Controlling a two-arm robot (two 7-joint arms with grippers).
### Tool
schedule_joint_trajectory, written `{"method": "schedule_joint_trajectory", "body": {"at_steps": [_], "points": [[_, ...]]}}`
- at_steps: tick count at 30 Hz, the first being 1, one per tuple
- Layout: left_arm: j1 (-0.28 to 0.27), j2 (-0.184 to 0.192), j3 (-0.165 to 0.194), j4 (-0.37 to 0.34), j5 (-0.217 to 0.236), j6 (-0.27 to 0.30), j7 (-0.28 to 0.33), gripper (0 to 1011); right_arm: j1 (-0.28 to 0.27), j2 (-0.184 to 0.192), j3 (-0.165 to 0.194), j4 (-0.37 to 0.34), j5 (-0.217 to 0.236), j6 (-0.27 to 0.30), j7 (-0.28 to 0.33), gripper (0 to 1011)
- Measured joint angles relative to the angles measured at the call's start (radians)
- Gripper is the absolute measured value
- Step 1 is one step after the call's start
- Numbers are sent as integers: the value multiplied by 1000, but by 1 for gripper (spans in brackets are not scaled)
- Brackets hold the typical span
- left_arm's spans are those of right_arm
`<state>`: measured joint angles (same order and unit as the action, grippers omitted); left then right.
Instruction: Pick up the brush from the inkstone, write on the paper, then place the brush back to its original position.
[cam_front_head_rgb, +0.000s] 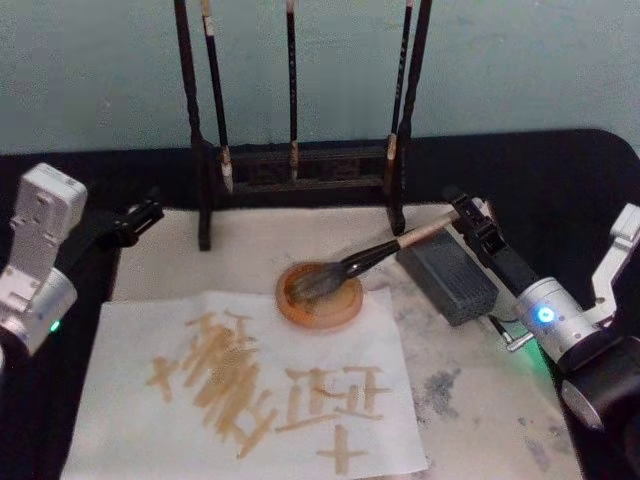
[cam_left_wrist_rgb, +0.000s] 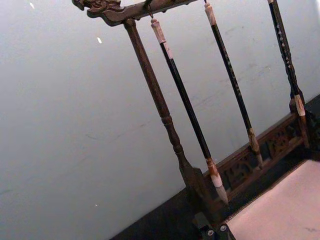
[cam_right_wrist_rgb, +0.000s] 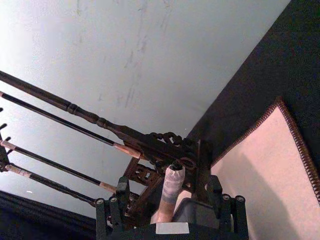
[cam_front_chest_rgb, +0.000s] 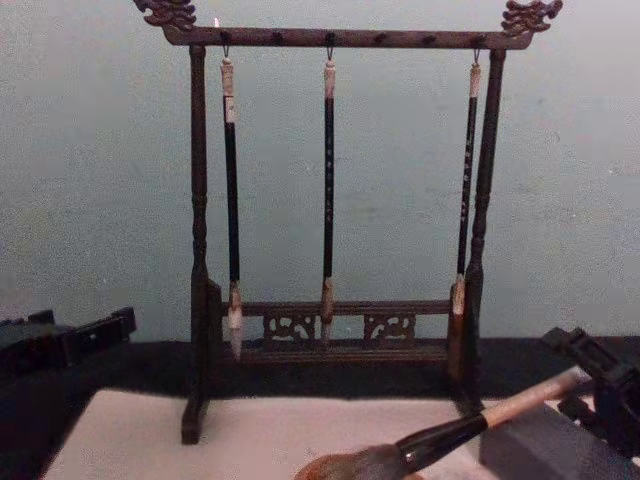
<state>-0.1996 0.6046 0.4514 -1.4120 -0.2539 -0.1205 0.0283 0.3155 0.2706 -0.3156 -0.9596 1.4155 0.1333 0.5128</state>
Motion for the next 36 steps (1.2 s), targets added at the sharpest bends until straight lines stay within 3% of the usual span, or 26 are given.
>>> {"method": "schedule_joint_trajectory", "body": {"at_steps": [25,36], "points": [[0,0,0,0,0,0,0,1002,14,4,-19,8,-1,-14,4,1000],[0,0,0,0,0,0,0,1002,14,4,-18,8,-2,-14,5,739]]}}
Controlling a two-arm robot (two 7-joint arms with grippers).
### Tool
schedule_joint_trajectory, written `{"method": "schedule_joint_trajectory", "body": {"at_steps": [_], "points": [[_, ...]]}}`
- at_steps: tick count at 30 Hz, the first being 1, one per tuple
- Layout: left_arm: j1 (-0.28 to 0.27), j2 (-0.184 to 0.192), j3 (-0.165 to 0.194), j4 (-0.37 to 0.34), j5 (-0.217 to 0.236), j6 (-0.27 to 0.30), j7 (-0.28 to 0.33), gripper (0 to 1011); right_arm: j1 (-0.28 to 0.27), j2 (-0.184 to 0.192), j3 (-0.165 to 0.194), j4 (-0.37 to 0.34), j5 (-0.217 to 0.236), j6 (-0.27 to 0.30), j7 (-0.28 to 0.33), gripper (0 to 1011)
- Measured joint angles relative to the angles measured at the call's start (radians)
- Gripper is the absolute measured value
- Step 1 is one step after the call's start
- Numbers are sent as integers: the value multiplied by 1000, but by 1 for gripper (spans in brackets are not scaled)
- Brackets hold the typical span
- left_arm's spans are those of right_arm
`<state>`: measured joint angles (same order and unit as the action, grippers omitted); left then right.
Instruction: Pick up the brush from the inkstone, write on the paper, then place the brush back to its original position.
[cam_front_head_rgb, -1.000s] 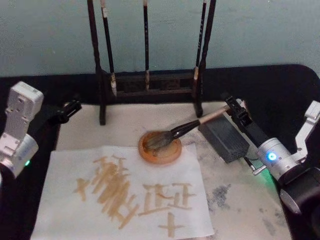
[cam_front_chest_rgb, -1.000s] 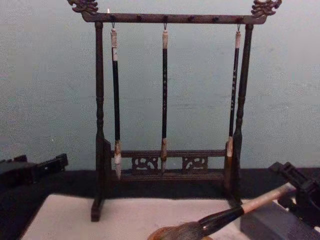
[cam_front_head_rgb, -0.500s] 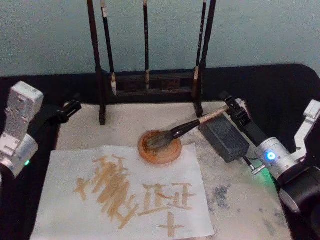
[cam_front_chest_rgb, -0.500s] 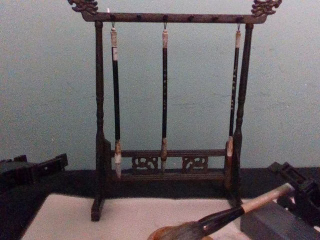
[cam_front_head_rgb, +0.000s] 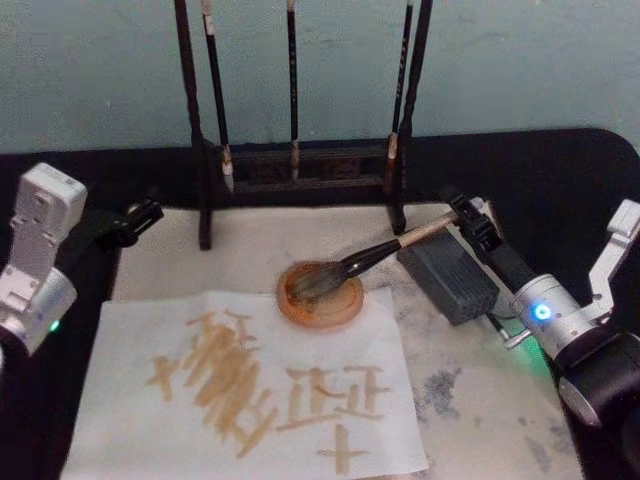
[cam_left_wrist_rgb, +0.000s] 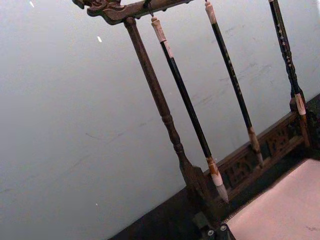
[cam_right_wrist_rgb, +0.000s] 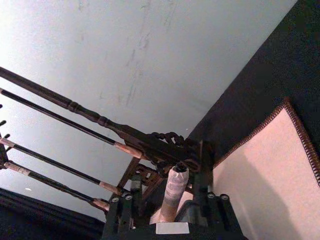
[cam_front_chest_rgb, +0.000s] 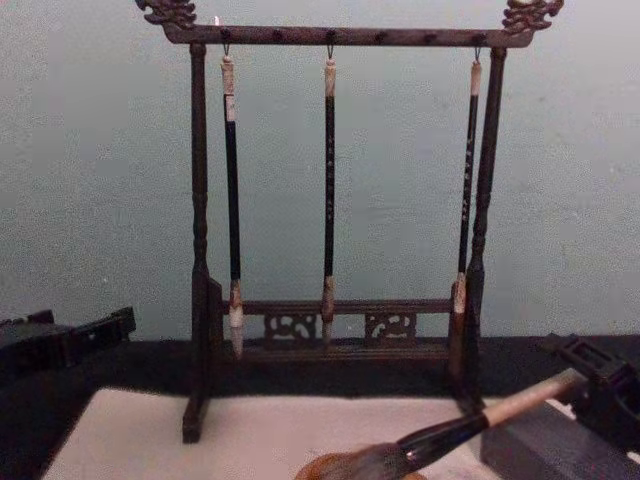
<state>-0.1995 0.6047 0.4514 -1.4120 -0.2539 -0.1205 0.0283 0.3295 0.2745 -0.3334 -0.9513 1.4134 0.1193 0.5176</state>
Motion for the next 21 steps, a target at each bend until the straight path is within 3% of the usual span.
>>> {"method": "schedule_joint_trajectory", "body": {"at_steps": [15,21], "points": [[0,0,0,0,0,0,0,1002,0,0,1,0,0,1,1,231],[0,0,0,0,0,0,0,1002,0,0,1,0,0,1,1,181]]}}
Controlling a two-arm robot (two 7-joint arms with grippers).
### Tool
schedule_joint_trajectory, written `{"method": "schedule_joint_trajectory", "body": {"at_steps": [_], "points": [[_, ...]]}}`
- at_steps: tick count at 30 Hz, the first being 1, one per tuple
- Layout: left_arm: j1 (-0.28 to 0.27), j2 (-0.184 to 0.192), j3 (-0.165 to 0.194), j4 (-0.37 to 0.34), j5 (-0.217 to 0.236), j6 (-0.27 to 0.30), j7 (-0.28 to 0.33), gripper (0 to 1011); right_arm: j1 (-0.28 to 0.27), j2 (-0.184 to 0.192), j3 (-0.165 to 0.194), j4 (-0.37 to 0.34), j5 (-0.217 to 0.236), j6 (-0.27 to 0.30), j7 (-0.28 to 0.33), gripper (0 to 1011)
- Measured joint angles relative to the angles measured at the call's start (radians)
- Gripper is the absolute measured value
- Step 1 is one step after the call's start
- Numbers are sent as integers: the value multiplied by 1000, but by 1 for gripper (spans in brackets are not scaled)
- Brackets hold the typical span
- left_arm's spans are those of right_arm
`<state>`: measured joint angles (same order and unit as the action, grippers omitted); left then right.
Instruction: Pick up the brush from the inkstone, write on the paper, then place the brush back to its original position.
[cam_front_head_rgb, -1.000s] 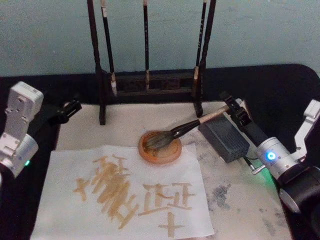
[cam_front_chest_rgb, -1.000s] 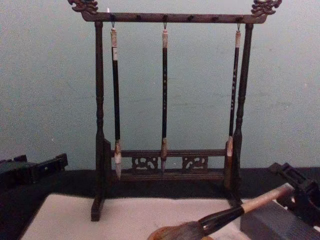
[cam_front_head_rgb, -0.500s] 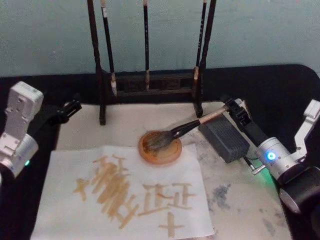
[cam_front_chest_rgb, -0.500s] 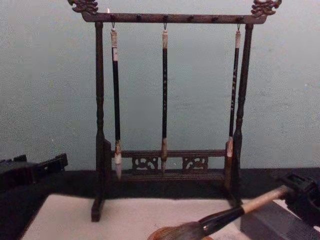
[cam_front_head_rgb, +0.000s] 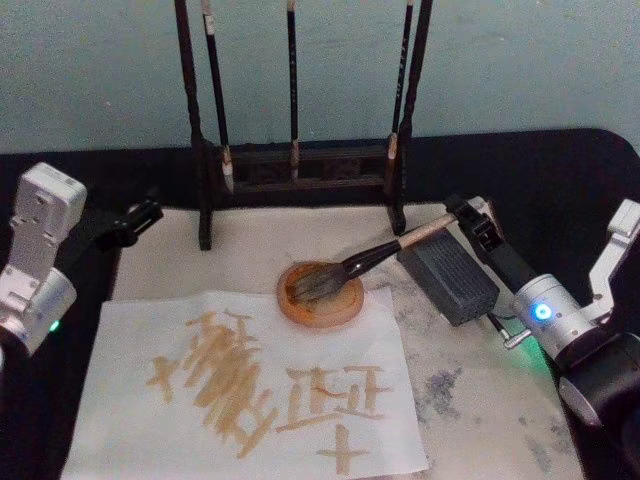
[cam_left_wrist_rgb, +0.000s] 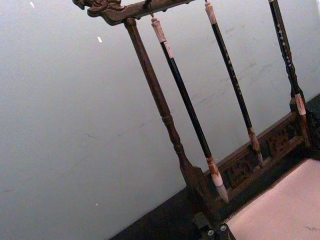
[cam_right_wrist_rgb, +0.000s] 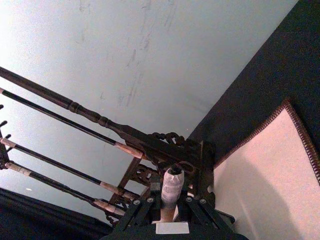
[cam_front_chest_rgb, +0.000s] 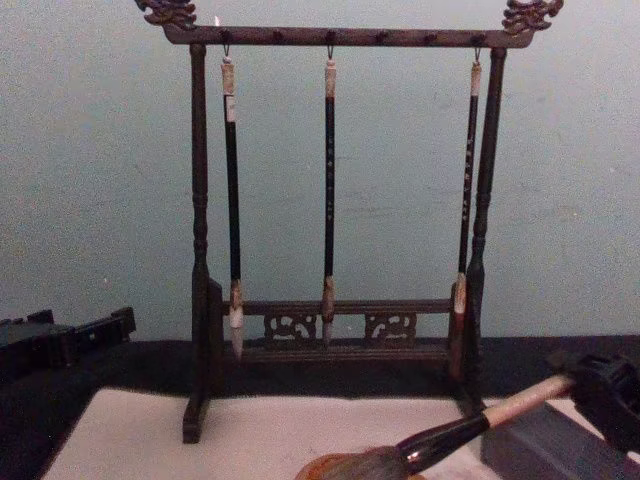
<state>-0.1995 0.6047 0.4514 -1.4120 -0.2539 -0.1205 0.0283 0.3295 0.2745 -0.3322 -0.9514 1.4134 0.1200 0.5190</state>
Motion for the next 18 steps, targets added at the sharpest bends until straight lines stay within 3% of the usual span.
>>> {"method": "schedule_joint_trajectory", "body": {"at_steps": [5,18], "points": [[0,0,0,0,0,0,0,1002,0,0,0,-1,0,0,0,181],[0,0,0,0,0,0,0,1000,-35,34,-4,-101,0,-15,-47,181]]}}
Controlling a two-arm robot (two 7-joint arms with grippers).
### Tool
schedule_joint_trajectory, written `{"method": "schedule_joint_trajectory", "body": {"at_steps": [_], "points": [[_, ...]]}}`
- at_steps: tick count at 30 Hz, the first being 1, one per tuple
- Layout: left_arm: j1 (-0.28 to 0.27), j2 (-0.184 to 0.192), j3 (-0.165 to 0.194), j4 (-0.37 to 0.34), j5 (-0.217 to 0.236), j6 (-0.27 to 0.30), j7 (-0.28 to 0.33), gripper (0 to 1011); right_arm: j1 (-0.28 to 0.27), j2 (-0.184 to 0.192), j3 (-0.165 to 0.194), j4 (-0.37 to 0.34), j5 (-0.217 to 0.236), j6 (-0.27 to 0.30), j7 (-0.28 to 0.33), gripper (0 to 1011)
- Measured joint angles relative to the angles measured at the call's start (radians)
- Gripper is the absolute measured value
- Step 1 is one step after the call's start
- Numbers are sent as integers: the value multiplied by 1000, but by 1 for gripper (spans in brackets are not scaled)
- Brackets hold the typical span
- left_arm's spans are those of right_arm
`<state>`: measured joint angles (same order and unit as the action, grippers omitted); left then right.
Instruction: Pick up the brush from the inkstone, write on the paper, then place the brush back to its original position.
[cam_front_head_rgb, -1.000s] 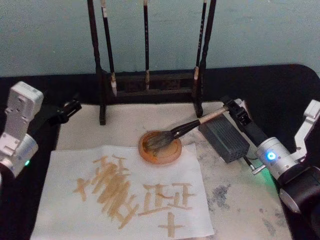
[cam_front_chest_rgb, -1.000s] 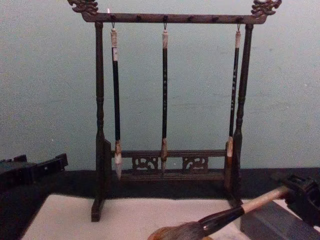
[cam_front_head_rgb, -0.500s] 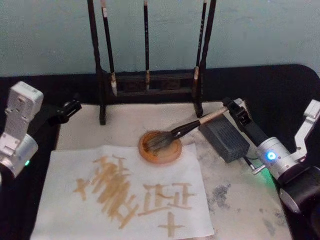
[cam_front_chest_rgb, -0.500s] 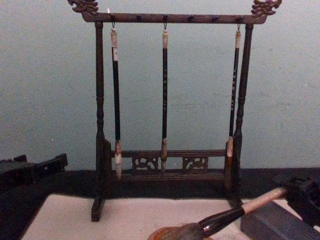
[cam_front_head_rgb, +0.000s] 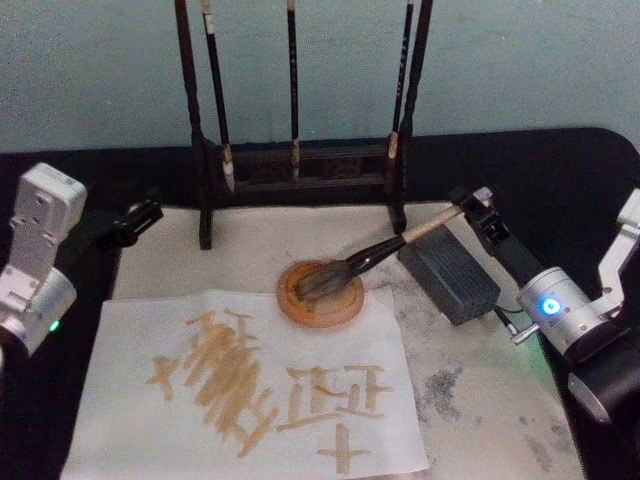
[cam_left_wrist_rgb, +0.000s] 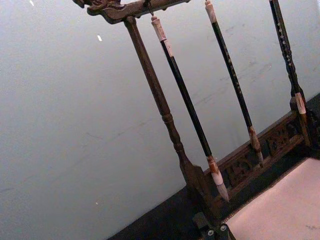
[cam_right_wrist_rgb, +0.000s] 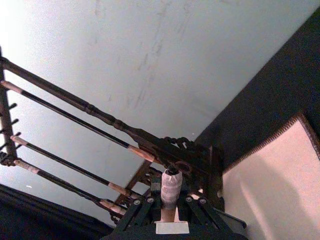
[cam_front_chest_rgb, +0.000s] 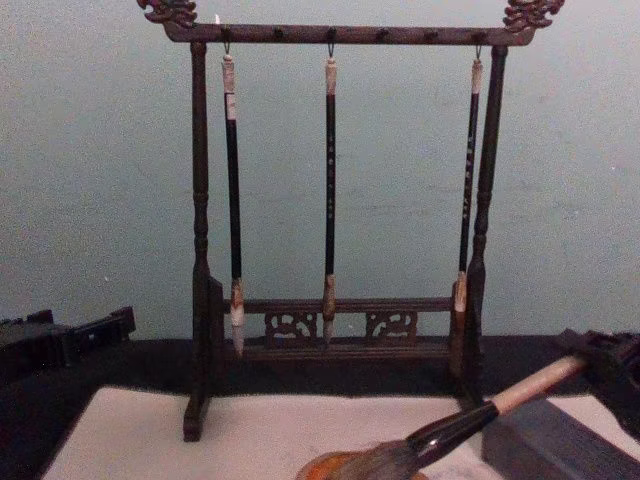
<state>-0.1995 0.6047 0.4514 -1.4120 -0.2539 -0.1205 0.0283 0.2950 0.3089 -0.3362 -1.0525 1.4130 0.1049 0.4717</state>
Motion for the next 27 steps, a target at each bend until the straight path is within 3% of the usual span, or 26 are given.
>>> {"method": "schedule_joint_trajectory", "body": {"at_steps": [10,27], "points": [[0,0,0,0,0,0,0,1002,-32,38,-6,-98,-4,-30,-39,180],[0,0,0,0,0,0,0,1002,-99,135,-43,-364,-52,-60,-104,180]]}}
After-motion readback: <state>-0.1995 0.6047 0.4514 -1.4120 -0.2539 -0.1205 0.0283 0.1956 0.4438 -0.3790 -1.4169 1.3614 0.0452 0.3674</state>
